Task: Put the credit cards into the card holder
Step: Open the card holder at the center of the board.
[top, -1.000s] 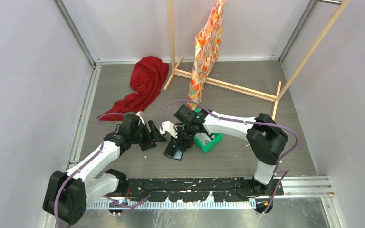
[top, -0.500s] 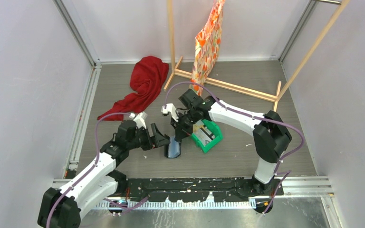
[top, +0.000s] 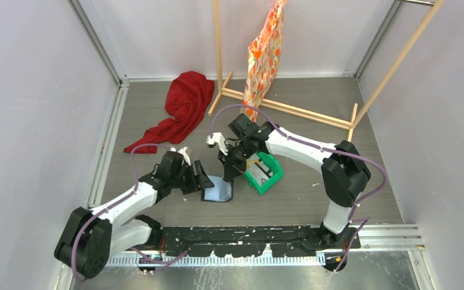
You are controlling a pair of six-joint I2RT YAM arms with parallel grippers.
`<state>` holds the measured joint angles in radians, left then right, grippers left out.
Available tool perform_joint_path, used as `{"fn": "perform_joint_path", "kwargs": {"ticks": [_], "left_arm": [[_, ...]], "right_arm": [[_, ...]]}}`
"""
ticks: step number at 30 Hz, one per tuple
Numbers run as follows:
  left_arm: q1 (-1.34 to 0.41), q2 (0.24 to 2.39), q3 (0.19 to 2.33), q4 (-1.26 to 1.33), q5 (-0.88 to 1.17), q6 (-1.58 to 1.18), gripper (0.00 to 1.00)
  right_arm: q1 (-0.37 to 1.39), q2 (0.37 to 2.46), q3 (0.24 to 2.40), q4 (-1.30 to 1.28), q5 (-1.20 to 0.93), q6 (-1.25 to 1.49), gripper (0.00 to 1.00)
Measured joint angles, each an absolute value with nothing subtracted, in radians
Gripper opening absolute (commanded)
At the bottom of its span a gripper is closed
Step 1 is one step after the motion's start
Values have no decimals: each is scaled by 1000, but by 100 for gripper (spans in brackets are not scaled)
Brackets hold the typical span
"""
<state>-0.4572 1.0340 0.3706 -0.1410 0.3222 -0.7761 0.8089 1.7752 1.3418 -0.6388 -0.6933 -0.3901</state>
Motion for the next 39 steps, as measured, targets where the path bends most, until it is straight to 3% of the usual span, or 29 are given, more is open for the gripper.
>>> {"fn": "perform_joint_path", "kwargs": {"ticks": [2,6,12,16,19,22,27,31,39], "left_arm": [[-459,1079,387,-151,318,-777,50],[-463,1145,412,-152,318,-776,24],[-463,1179,419,-147,337,-781,4],[-464,1186,421,-147,343,-781,0],[-464,1185,430,-155,344,-781,1],[-464,1168,452,-176,343,-776,9],[-464,1051,486,-222,338,-758,31],[-464,934,512,-229,330,-735,41],[-464,868,528,-213,330,-734,47]], "right_arm": [[807,1775,1334,-648,-693,-394,6],[803,1775,1298,-667,-691,-406,7],[803,1775,1223,-705,-667,-426,13],[803,1775,1198,-729,-650,-440,20],[803,1775,1194,-745,-640,-451,33],[804,1769,1185,-746,-623,-459,45],[807,1756,1126,-733,-575,-463,58],[802,1752,1113,-746,-565,-473,60],[724,1740,1290,-939,-743,-546,60]]}}
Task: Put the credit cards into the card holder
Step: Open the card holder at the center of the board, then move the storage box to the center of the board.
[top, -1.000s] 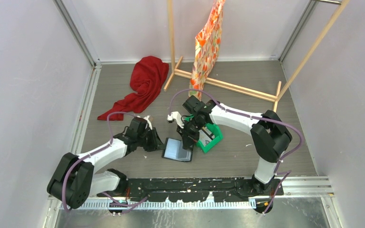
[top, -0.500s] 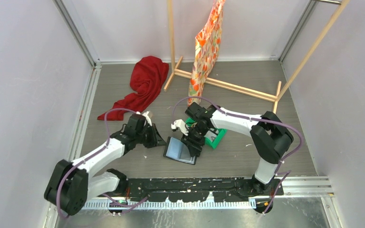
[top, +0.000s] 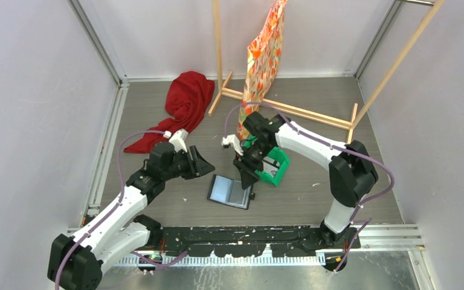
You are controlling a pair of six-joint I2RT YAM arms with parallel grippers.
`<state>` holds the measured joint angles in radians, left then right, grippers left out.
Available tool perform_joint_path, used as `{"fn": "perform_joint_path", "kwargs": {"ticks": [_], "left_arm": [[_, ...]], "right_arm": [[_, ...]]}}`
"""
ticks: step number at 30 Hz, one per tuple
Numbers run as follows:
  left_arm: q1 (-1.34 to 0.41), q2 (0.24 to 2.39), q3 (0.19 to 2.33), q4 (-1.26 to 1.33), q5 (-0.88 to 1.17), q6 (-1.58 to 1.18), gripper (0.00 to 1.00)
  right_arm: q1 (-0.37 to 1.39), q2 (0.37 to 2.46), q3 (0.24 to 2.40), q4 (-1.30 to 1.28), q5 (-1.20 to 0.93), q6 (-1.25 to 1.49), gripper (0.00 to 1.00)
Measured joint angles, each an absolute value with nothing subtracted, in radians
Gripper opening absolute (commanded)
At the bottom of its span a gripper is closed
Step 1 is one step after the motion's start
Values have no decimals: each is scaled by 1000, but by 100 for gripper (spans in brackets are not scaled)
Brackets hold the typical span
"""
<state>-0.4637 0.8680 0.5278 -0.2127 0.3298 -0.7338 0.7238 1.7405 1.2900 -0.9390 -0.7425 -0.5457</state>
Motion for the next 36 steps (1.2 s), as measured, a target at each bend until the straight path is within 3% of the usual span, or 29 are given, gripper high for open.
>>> {"fn": "perform_joint_path", "kwargs": {"ticks": [6,13,19,31,35,36], "left_arm": [[-464,922,515,-76,377,-821,46],[-485,1005,578,-87,388,-812,48],[-579,1019,693,-41,323,-702,55],[-646,1256,870,2,267,-587,61],[-656,1246,888,13,236,-515,98],[-657,1241,887,15,223,-506,100]], "right_arm": [[617,1692,1419,-1031,-833,-546,60],[437,1589,1336,-976,-801,-426,61],[294,1525,1212,-860,-646,-315,73],[287,1684,1243,-706,-441,-319,73],[305,1743,1262,-679,-403,-331,66],[314,1749,1263,-673,-392,-333,61]]}}
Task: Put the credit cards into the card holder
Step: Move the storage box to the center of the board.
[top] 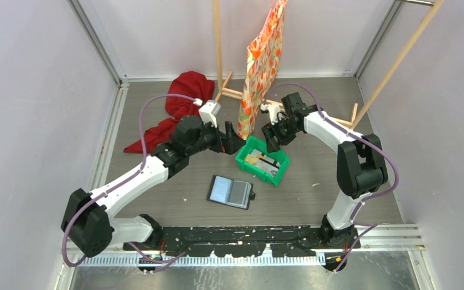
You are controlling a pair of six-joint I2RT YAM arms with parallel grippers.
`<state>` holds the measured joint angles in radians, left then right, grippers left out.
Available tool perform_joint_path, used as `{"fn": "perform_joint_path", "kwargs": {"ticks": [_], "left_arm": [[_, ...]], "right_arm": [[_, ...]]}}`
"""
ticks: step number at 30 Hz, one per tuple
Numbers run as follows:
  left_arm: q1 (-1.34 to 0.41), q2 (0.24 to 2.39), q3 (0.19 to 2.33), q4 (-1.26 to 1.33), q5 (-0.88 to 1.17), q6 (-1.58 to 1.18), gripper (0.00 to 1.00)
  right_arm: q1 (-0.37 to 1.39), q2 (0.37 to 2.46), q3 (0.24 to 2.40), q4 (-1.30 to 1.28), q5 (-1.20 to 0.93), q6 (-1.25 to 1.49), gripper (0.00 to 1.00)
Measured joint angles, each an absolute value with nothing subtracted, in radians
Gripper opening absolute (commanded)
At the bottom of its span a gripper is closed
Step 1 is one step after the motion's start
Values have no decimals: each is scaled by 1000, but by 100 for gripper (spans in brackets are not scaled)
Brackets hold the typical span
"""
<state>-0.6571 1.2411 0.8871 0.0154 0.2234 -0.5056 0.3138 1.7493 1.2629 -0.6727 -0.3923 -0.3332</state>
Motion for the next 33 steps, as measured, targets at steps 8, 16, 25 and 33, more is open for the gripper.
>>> {"fn": "perform_joint_path", "kwargs": {"ticks": [8,16,25,33], "left_arm": [[-654,1179,853,118,113,-518,88],[-679,1267,867,147,180,-511,79],[-820,1482,1016,174,273,-269,77],[-825,1733,1281,33,296,-199,76]], "right_arm": [[362,1742,1235,-602,-316,-318,32],[363,1630,1101,-534,-237,-273,8],[356,1483,991,-542,-111,-170,2],[323,1447,950,-531,-114,-87,37]]}}
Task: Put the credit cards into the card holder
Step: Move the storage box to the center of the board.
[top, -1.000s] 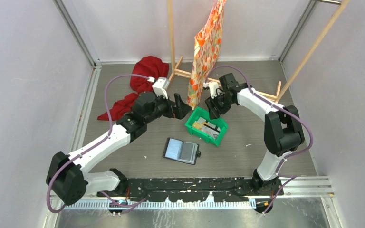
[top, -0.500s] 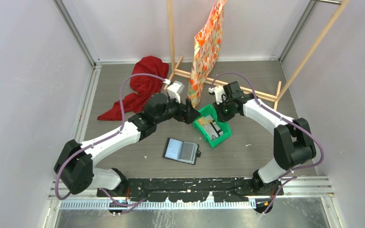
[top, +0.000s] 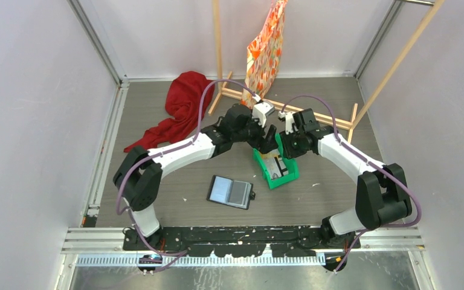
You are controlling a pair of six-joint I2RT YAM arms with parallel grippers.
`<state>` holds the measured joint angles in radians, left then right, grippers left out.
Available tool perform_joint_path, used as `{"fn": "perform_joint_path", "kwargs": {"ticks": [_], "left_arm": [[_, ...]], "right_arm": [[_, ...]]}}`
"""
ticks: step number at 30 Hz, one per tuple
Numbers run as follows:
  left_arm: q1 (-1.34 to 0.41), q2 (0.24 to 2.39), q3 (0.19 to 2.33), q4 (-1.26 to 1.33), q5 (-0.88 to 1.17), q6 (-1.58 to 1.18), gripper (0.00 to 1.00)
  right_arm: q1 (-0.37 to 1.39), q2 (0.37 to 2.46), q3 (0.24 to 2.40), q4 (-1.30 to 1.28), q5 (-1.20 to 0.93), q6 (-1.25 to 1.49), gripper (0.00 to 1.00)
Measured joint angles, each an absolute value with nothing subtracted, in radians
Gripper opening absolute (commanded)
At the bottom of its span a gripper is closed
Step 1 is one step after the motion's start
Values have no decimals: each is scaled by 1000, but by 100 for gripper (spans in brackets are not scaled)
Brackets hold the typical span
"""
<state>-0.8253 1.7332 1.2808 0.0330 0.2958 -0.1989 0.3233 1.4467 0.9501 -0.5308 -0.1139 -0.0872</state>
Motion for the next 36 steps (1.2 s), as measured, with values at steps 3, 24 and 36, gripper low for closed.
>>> {"fn": "perform_joint_path", "kwargs": {"ticks": [3,24,36], "left_arm": [[-833,1774,1306,3,289,-207,76],[-799,2091,1759,-484,558,-112,79],[-756,2111,1740,-538,642,-68,81]], "right_arm": [[300,1446,943,-522,-161,-64,52],[168,1382,939,-554,-393,-111,53],[111,1377,914,-592,-485,-142,63]]}}
